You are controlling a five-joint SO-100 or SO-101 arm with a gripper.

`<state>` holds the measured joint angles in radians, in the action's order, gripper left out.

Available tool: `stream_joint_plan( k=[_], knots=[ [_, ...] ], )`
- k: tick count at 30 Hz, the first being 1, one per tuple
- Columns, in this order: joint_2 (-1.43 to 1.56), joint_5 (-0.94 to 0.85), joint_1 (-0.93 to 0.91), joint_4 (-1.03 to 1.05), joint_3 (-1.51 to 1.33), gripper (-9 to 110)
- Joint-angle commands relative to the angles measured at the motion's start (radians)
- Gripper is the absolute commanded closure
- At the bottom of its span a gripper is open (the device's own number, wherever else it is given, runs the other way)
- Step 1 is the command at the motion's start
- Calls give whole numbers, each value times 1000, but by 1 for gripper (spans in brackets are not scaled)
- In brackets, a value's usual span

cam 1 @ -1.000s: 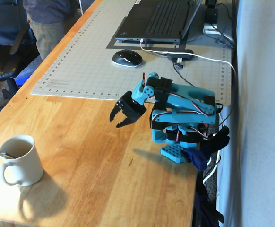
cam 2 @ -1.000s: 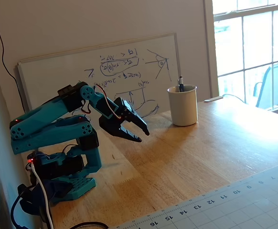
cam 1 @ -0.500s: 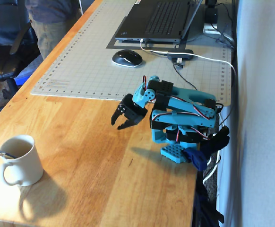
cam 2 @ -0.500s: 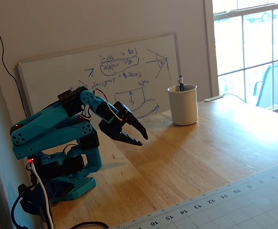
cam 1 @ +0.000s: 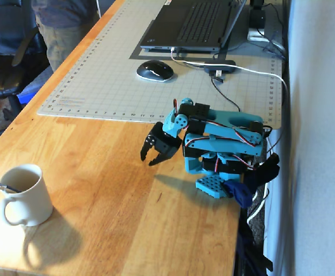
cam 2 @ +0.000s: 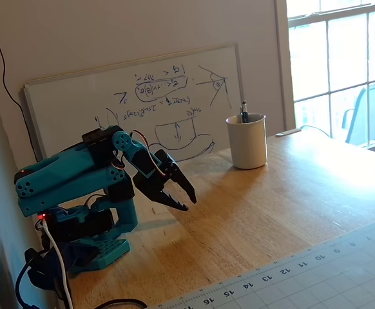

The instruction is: Grasp a pen and put it in a mug.

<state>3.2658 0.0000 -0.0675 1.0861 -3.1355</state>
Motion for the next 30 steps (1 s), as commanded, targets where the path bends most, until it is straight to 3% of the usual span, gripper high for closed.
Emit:
stream_joint_plan(
  k=[1, 30],
  knots=[
    [2, -34, 26, 37, 14, 95],
    [83, -49, 40, 80, 2, 97]
  ],
)
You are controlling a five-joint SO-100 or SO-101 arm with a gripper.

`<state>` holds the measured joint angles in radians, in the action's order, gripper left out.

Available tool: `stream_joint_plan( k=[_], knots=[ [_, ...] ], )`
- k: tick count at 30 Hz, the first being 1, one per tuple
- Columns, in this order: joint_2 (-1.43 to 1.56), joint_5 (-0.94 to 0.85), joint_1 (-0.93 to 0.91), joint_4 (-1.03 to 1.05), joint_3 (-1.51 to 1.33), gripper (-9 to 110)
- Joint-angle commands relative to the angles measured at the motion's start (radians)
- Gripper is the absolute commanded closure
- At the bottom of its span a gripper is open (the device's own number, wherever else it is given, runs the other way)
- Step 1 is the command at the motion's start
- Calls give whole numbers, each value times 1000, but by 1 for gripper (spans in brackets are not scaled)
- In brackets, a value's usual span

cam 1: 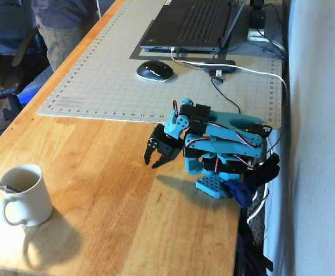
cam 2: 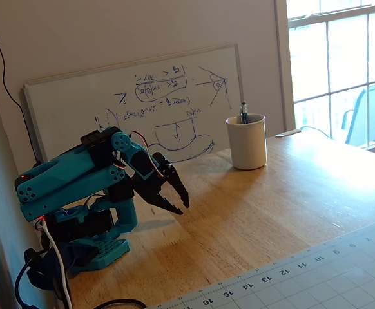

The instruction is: Grasp a pen and put it in a mug.

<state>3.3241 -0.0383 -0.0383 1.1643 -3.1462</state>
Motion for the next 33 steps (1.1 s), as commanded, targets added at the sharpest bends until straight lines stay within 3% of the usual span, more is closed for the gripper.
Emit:
stream_joint_plan(
  k=[1, 33],
  knots=[
    [25, -11, 11, 2, 12, 97],
    [25, 2, 9, 2, 9, 97]
  ],
)
